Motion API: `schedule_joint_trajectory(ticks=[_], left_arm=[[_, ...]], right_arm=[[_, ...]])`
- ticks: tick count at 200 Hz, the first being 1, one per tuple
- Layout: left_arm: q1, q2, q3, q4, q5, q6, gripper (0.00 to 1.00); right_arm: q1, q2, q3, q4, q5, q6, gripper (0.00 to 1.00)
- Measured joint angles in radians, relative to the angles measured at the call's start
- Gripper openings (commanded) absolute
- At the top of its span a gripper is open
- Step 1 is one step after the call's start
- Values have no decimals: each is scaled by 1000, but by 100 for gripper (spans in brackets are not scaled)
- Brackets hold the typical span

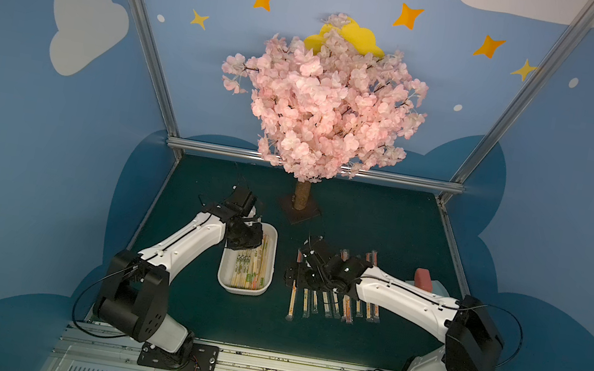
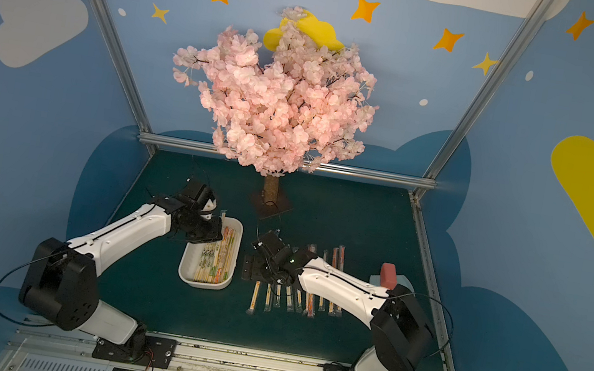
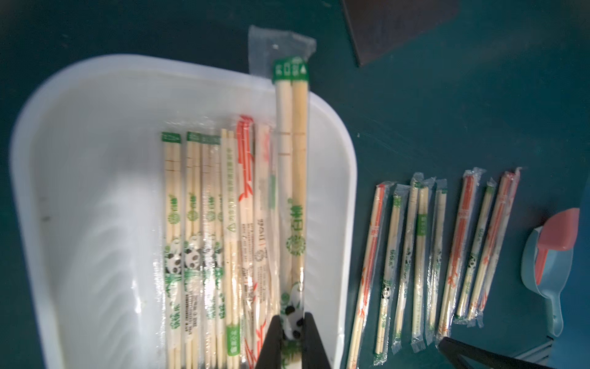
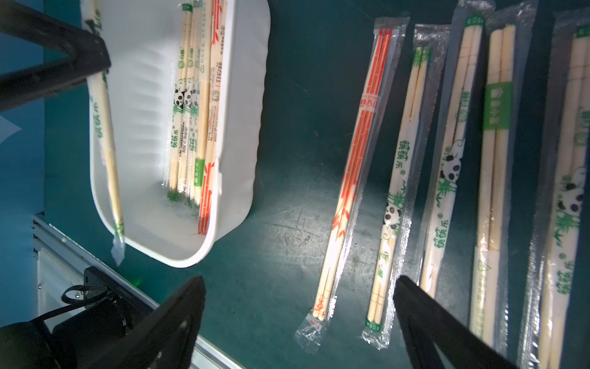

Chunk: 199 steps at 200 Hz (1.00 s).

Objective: Take the paired disposable chopsticks out of the storage box
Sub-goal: Place the paired disposable chopsticks at the center of the board.

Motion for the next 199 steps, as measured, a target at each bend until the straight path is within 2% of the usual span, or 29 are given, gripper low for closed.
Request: schedule_joint_trajectory(ticks=[61,152,199], left_arm=[[-161,28,0,57,6,-47,3],[-283,169,15,120,6,-109,3],[-304,238,13,160,5,-143,7]], right_arm=[[-8,-85,-108,4,41,58,95],[-10,-150,-169,9,98,126,95],[-11,-151,-169,11,99,134,95]])
